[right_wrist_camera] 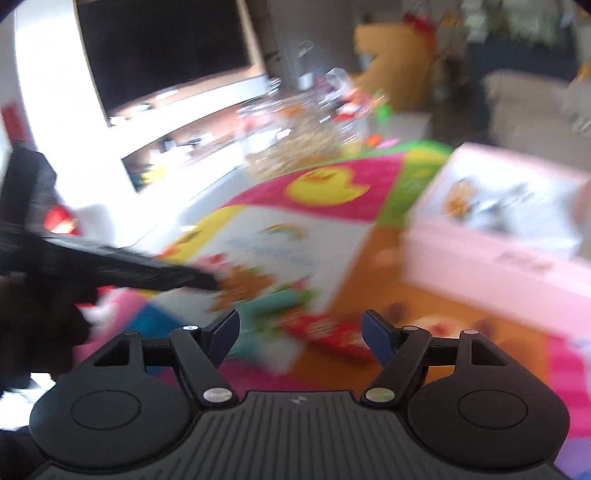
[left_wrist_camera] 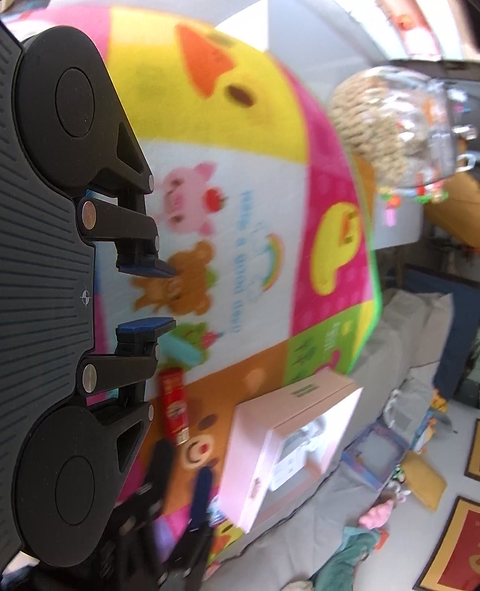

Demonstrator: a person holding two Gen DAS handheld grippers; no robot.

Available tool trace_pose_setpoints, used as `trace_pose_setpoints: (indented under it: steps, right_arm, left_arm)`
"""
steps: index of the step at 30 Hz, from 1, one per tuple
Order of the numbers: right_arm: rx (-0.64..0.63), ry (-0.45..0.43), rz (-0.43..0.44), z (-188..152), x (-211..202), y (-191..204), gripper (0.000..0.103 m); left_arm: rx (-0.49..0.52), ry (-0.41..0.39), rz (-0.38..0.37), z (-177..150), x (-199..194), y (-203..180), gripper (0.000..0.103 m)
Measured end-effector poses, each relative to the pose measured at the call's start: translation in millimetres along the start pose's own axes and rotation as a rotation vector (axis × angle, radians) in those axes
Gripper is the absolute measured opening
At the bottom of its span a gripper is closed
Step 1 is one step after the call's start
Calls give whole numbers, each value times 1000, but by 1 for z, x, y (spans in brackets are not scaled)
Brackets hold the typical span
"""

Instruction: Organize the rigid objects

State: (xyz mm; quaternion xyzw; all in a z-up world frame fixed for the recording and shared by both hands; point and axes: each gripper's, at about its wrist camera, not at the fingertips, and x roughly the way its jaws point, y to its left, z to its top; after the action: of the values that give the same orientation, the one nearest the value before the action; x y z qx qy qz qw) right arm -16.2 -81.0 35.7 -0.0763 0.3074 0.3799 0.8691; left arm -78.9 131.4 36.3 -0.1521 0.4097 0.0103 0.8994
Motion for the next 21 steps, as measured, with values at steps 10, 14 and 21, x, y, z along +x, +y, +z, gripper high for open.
trace_pose_setpoints:
  steps: [10, 14, 21]
  right_arm:
    - [-27, 106, 19, -14, 18, -6, 23]
    - [-7, 109, -58, -20, 8, -19, 14]
    - [34, 96, -101, -30, -9, -32, 61]
  left_arm:
    - [-98, 12, -72, 9, 24, -8, 25]
    - [-53, 11, -105, 16, 34, -25, 25]
    - [60, 3, -110, 13, 35, -42, 25]
